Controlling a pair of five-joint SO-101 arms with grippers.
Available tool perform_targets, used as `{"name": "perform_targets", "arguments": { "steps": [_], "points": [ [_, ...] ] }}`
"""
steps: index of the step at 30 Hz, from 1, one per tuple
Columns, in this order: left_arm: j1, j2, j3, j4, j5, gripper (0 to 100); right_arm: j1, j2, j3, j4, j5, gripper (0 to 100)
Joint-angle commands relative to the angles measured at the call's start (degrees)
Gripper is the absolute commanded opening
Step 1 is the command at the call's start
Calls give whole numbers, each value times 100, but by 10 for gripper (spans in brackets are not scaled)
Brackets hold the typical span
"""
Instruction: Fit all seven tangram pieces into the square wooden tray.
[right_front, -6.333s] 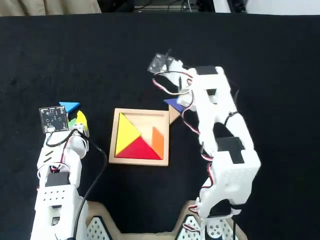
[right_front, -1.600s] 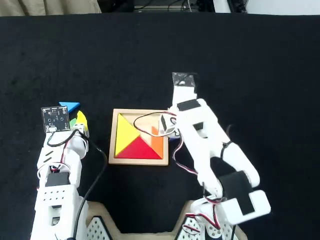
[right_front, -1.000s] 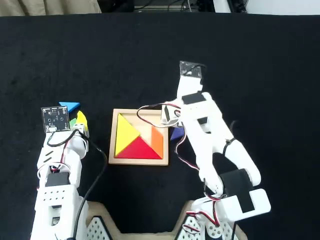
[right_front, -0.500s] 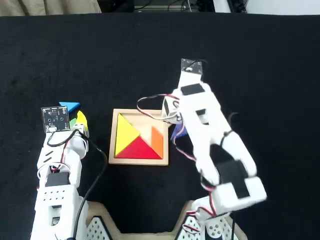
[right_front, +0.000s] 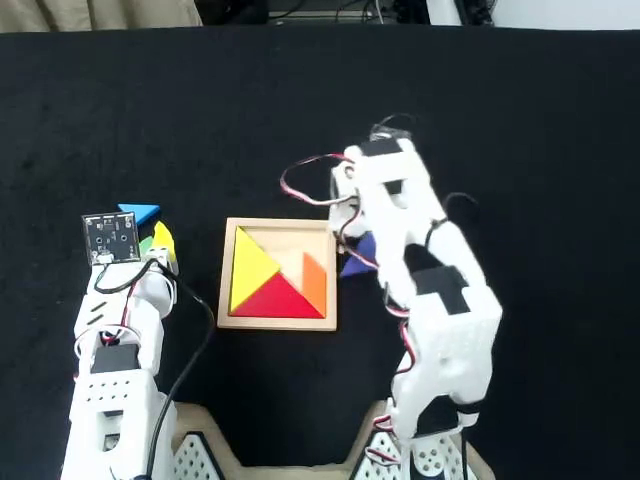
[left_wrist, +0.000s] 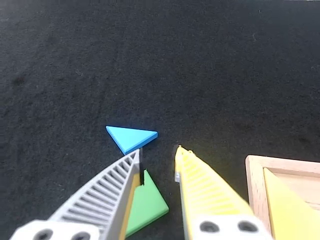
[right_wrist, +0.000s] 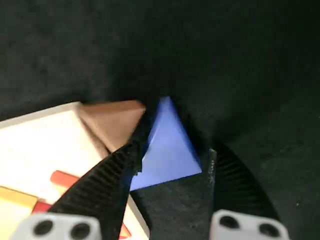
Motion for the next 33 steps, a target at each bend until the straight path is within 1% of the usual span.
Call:
{"name": "perform_targets", "arguments": {
  "steps": [1,5,10,13,23,28,33],
  "points": [
    [57,-79,-48,-97,-62,123,193,-286,-154,62,141,214],
    [57,-79,-48,-97,-62,123,149,-479,136,35,246,213],
    [57,-79,-48,-97,-62,123,9,-488,321,26,185,215],
    [57,-79,-48,-97,-62,123,26,-488,347,-62,18,215],
    [57,-79,-48,-88,-62,123,9,-488,356,-308,0,208],
    [57,-79,-48,-88,-62,123,9,-497,338,-308,35,109],
    [57,-79,-48,-88,-62,123,9,-497,347,-264,44,103]
  ]
}}
